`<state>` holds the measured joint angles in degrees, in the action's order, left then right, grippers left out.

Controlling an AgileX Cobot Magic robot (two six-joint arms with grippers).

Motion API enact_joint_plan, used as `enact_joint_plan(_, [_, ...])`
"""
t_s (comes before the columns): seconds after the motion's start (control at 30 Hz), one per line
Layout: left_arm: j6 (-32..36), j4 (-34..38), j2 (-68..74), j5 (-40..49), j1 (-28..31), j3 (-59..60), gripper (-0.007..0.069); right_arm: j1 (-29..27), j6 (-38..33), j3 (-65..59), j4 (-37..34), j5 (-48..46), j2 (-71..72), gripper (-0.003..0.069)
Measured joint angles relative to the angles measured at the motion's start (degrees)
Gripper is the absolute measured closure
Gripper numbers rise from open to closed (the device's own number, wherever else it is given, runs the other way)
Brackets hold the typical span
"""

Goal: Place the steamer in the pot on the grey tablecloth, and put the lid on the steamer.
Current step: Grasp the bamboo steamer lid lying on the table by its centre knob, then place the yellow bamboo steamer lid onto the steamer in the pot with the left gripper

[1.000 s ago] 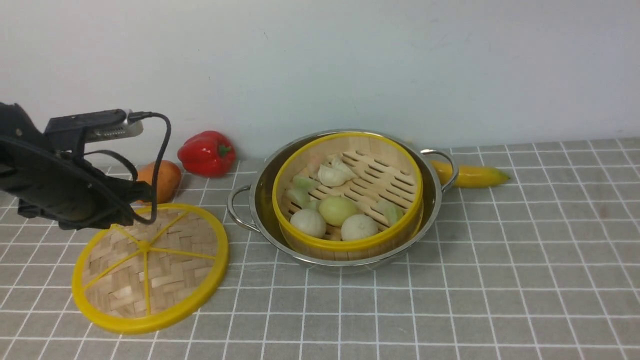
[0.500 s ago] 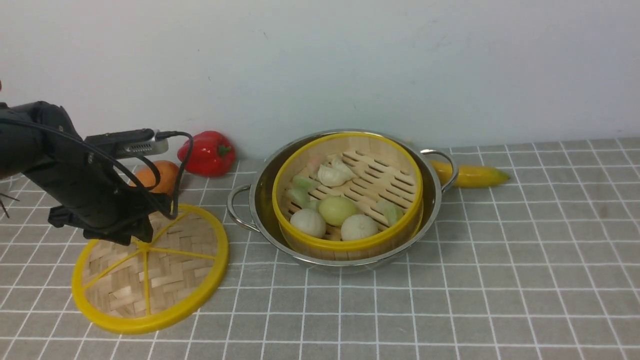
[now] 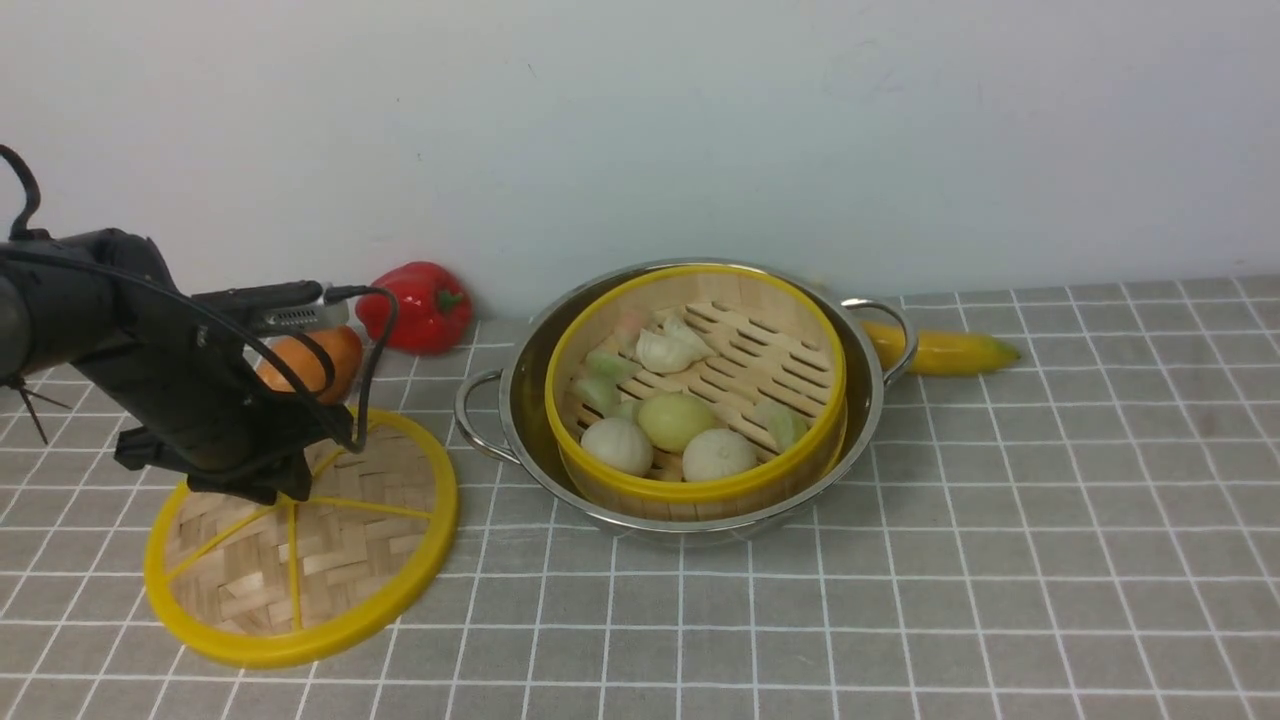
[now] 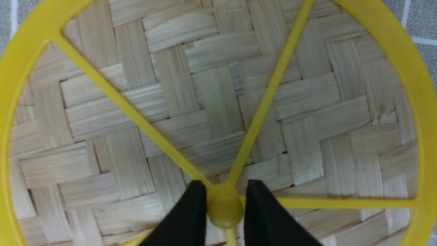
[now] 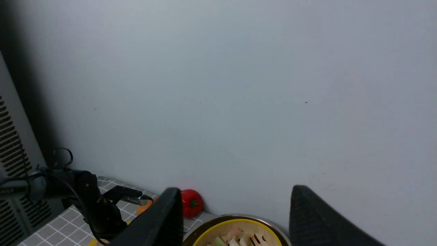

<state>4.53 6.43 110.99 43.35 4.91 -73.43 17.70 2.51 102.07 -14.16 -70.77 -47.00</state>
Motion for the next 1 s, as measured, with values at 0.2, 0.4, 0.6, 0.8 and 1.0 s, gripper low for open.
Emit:
enact_joint_plan(0.2, [-1.0,-5.9,-0.7,8.4,0.0,-5.3,0.0512,0.0,0.2,0.0,-0.1,0.0,0.1,0.0237])
enact_joint_plan(0.4, [-1.8,-8.7,-4.1,16.4,-2.3,-18.3,0.0512,0.0,0.5,0.0,-0.1,0.0,0.1,0.0237])
enact_joint_plan(0.6, [1.1,-4.5,-1.6,16.6,-16.7,-29.7,0.0512,0.0,1.8,0.0,-0.1,0.0,0.1,0.0237])
enact_joint_plan(0.8, [1.3,-3.4,5.1,14.6,-28.0,-37.1,0.0512,0.0,3.7,0.0,-0.1,0.0,0.1,0.0237])
enact_joint_plan(1.0, [1.5,-3.2,10.9,14.4,-30.8,-40.6,0.0512,0.0,4.5,0.0,-0.3,0.0,0.1,0.0237])
